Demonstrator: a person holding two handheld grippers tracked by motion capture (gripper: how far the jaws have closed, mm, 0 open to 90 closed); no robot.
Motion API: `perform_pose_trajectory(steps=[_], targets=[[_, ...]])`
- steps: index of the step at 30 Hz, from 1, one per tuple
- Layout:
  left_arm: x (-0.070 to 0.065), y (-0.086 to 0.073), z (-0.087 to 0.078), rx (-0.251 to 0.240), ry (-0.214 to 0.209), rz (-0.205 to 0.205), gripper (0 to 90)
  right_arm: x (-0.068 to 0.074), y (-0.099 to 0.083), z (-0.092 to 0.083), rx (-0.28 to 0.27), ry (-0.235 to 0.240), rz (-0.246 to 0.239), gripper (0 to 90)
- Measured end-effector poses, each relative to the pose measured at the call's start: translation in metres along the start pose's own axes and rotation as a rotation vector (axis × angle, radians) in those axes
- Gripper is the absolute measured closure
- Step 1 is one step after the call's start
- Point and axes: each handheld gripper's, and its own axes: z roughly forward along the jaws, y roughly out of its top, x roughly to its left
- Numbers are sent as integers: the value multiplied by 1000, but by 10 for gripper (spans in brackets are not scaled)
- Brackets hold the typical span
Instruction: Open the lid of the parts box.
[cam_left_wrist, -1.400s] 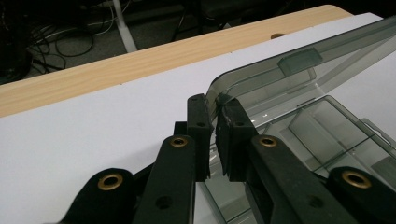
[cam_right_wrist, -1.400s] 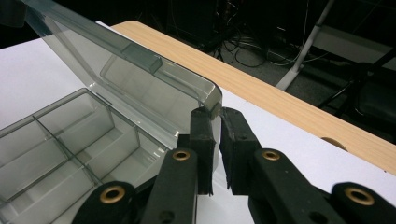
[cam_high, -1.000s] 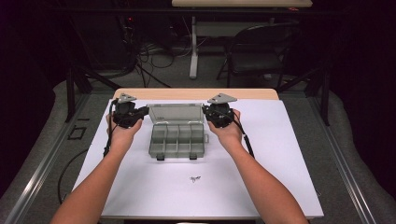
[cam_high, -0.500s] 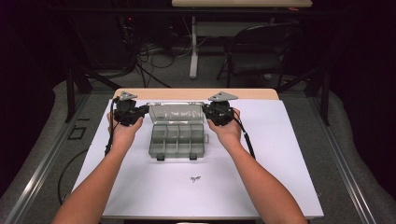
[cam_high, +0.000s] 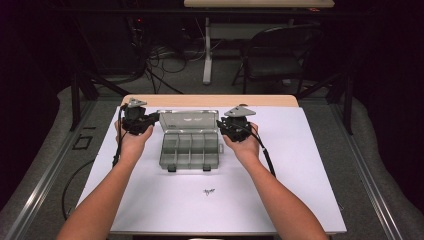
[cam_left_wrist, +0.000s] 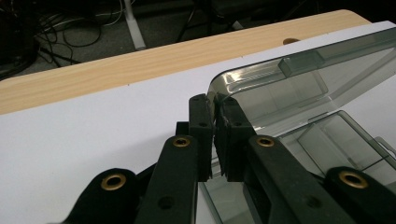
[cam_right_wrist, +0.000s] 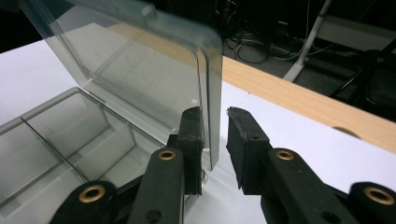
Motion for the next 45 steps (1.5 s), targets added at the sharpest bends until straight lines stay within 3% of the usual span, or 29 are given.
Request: perform_pose_trajectory(steps=[19, 33, 45], targets=[[2, 3, 5, -8, 2, -13, 860, -2, -27, 24, 22, -17, 28, 780], [4, 4, 7, -18, 0, -17, 861, -2, -36, 38, 33, -37, 51, 800], [6, 5, 11, -24, -2, -33, 861, 0, -39, 45, 9, -55, 61, 838]])
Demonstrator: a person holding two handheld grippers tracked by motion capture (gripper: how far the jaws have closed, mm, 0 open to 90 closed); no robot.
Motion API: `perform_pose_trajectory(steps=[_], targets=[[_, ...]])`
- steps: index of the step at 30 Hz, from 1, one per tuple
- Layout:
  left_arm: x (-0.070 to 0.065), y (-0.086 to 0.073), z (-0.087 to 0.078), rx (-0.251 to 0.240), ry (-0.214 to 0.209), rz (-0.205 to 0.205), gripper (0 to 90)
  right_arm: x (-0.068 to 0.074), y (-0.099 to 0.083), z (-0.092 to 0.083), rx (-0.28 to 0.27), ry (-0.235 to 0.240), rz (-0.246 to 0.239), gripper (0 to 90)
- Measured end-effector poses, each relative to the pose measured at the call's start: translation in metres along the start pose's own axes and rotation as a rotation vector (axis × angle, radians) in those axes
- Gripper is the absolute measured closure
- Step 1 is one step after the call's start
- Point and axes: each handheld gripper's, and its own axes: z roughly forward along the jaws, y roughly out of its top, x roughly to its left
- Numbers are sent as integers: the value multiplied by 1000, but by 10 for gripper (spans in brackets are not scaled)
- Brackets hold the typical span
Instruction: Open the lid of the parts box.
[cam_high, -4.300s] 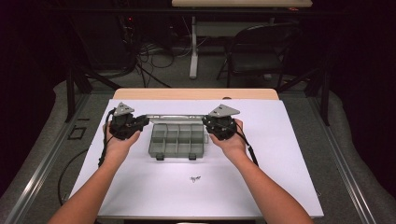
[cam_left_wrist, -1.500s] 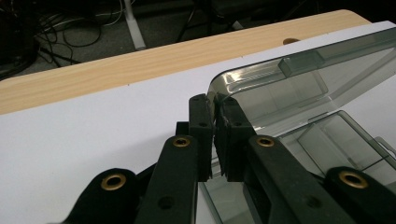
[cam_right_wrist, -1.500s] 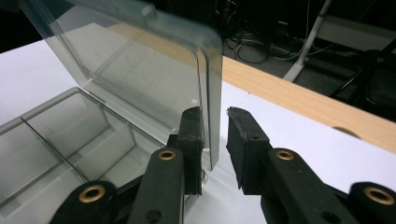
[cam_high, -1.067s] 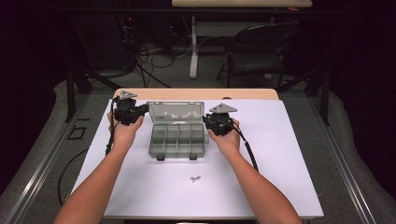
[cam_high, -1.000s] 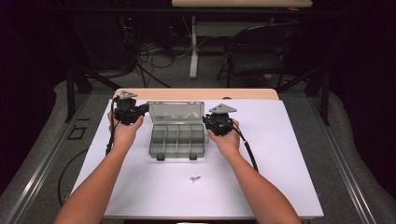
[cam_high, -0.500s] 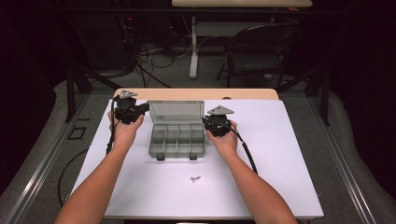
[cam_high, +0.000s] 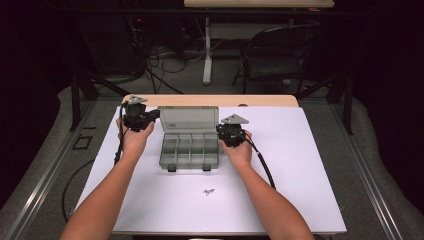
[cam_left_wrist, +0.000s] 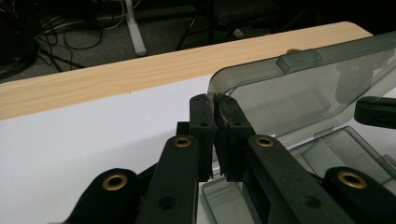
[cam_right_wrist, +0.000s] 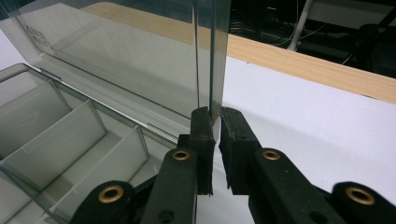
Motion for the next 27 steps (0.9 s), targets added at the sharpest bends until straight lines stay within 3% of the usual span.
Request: perform_pose_trajectory(steps=[7, 14, 18, 27], targets=[[0, 0, 0, -6, -3, -8, 848, 4, 0, -1, 8, -31, 9, 852], [0, -2, -1, -12, -11, -16, 761, 3, 1, -2, 12, -19, 44, 853], [-1, -7, -2, -5, -23, -12, 654, 2, 0, -2, 13, -15, 46, 853], [-2, -23, -3, 20, -49, -12, 620, 2, 0, -2, 15, -11, 52, 853]])
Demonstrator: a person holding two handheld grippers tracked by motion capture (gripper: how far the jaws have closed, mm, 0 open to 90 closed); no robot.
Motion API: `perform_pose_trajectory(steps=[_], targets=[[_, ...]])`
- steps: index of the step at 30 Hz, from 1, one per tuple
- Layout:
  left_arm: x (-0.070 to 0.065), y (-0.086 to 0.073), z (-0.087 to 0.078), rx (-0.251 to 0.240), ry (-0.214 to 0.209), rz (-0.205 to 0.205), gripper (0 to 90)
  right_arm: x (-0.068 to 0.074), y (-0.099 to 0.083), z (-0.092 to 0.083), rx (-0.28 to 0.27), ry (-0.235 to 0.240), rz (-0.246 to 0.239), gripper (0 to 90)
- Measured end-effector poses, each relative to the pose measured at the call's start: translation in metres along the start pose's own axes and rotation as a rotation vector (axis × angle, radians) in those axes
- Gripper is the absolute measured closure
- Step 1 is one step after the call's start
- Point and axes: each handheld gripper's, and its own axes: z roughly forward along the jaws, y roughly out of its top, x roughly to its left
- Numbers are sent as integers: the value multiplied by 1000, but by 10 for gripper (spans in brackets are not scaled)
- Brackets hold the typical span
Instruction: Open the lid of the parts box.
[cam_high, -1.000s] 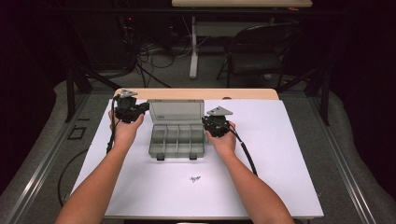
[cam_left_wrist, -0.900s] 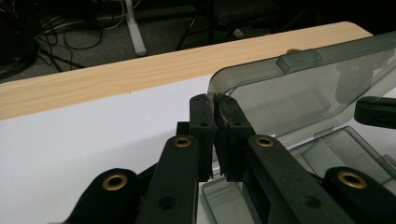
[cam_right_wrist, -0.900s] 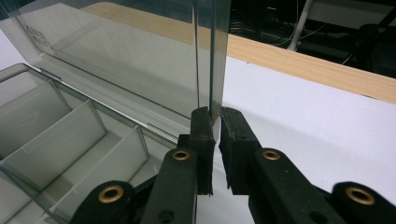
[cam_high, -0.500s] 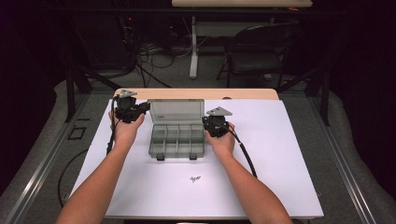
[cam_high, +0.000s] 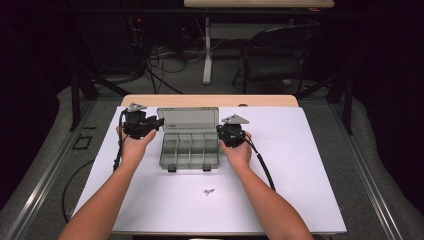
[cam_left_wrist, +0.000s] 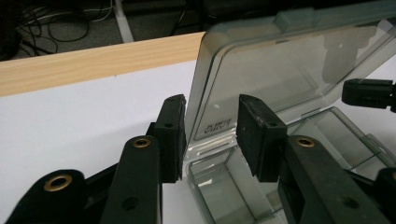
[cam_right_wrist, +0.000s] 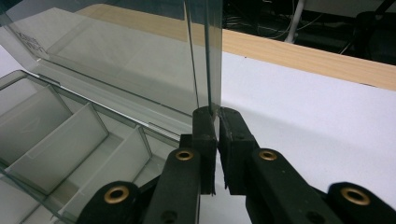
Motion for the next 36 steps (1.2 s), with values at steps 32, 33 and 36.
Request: perform_pose_trajectory(steps=[32, 33, 36], targets=[[6, -47, 30, 199, -7, -121, 784, 0, 0, -1, 2, 8, 3, 856], [6, -48, 30, 201, -7, -121, 786, 0, 0, -1, 2, 8, 3, 856], [6, -49, 31, 206, -20, -120, 801, 0, 0, -1, 2, 7, 4, 856]])
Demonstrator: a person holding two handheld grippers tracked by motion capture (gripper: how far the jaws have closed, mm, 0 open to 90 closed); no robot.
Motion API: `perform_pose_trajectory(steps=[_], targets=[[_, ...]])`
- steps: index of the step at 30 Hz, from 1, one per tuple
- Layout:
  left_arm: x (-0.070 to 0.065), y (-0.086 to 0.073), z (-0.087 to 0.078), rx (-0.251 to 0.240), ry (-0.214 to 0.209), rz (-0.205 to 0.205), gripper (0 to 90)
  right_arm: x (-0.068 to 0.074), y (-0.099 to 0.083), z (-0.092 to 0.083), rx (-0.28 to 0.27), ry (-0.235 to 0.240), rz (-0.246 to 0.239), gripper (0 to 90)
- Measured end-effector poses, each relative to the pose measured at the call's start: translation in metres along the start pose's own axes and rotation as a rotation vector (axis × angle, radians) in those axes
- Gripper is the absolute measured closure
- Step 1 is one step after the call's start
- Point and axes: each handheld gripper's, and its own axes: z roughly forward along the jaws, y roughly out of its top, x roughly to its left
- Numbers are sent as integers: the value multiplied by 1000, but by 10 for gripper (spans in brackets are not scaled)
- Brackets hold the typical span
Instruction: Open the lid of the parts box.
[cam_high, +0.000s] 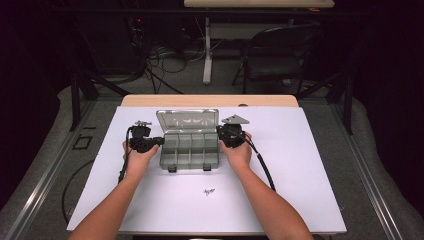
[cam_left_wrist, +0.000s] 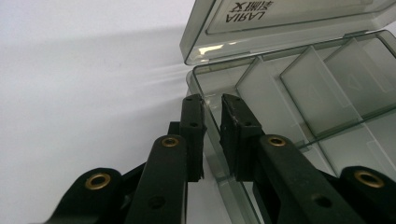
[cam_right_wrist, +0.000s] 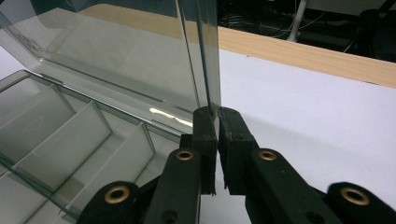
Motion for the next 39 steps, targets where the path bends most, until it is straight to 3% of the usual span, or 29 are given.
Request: perform_pose_trajectory(steps=[14, 18, 28, 39], targets=[[-6, -1, 1, -5, 38, 72, 835, 1, -1, -1, -3, -4, -2, 857], [-4, -2, 0, -25, 16, 43, 863, 1, -2, -1, -4, -12, -1, 857], [0, -6, 0, -52, -16, 22, 865, 2, 0, 1, -2, -24, 23, 858], [-1, -7, 2, -61, -4, 52, 859, 2, 2, 4, 4, -44, 43, 861]])
